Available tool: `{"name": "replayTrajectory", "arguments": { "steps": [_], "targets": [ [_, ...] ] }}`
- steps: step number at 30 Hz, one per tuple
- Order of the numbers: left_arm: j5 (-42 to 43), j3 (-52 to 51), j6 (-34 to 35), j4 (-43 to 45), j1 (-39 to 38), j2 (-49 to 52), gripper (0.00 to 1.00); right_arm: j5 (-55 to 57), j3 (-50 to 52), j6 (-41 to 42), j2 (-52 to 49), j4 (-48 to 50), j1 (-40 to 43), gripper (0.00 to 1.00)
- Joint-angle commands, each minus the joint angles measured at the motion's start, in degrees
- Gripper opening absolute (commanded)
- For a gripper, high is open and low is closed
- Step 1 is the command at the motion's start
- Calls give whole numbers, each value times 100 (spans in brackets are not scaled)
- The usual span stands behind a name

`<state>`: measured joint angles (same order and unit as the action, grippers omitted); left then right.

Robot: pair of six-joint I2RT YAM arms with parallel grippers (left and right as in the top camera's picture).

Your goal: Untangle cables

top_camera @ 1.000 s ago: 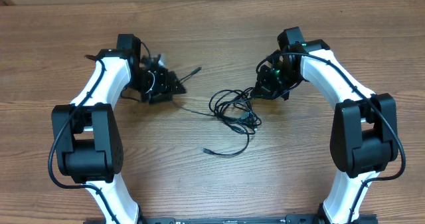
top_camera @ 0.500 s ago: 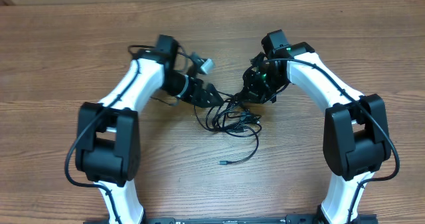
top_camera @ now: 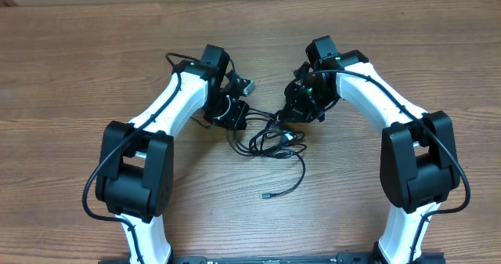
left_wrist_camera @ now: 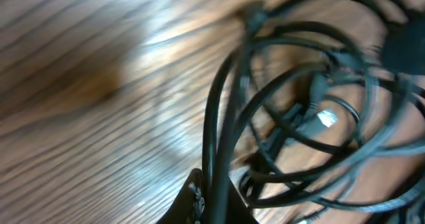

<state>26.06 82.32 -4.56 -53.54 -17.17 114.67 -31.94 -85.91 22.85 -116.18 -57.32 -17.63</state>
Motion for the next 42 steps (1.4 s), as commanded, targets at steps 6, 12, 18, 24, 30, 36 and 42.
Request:
{"name": "replayTrajectory", "arguments": {
  "steps": [6,12,18,24,30,36,42],
  "targets": [
    [-31,155,1740,511,979,-1366,4,411,-28,-42,164,-243,7,4],
    [-116,153,2004,1095,1099,-2605,4,435,-28,114,164,33,7,4],
    [-691,118,2048,715,1071,-2767,4,946,-28,885,164,625,31,18],
    [-1021,-24,2135,81,1073,-2188,4,1139,-28,883,164,584,208,100],
    [-734,-24,2380,13,1069,-1130,74,1561,-28,688,164,247,332,100],
    [83,-24,1858,-20,1040,-634,93,2312,-28,693,164,-11,341,100],
    [74,39,1878,90,1051,-933,93,2312,-28,693,164,125,341,100]
  ]
}}
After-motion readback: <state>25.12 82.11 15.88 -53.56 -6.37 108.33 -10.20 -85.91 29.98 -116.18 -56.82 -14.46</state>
